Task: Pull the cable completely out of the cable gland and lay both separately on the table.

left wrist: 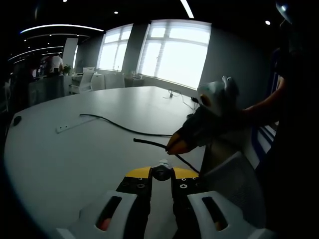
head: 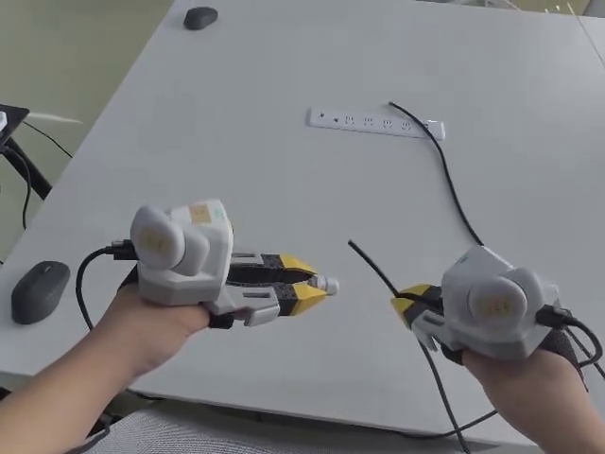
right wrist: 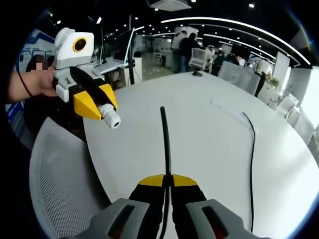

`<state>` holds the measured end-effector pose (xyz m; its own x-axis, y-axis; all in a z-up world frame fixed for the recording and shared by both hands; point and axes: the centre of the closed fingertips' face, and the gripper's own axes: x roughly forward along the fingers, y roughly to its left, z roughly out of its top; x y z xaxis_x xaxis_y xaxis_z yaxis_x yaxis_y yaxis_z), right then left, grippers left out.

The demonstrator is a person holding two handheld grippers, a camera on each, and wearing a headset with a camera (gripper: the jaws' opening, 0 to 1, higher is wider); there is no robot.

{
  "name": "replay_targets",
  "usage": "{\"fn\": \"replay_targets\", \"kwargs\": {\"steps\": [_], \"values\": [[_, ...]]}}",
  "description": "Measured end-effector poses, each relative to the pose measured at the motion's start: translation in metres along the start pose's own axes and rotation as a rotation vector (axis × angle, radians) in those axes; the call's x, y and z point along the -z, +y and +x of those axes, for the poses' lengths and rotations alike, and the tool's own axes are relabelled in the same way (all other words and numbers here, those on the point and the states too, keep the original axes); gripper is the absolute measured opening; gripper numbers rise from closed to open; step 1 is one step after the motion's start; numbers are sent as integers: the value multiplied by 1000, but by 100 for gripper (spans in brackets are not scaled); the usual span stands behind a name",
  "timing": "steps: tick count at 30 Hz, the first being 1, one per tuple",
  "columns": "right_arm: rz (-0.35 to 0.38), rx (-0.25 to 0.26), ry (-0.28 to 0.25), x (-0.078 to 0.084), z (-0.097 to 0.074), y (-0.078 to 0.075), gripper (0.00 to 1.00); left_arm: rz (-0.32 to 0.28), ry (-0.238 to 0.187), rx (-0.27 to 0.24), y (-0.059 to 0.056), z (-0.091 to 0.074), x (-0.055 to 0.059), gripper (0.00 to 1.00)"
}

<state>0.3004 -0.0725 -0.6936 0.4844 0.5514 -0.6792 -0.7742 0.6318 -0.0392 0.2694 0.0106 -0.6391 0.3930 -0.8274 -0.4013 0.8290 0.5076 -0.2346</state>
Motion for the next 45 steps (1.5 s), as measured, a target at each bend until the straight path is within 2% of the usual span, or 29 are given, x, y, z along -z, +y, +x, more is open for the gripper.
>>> {"fn": "replay_targets", "kwargs": {"steps": [9, 19, 26, 30, 38, 45], "values": [[-31, 7, 0, -11, 5, -3, 0, 6, 0, 1, 1, -2, 5, 15], [-58, 13, 4, -36, 18, -5, 0, -4, 1, -7, 6, -13, 18, 15], [-52, 0, 33, -52, 34, -10, 0, -13, 2, -15, 11, -17, 27, 15], [-76, 1, 42, -61, 43, -13, 0, -21, 10, -13, 16, -16, 36, 15], [-134, -3, 55, -80, 66, -18, 0, -25, 19, -7, 23, -17, 45, 15], [-185, -28, 49, -97, 87, -5, 0, -18, 26, 2, 26, -17, 55, 15]]}}
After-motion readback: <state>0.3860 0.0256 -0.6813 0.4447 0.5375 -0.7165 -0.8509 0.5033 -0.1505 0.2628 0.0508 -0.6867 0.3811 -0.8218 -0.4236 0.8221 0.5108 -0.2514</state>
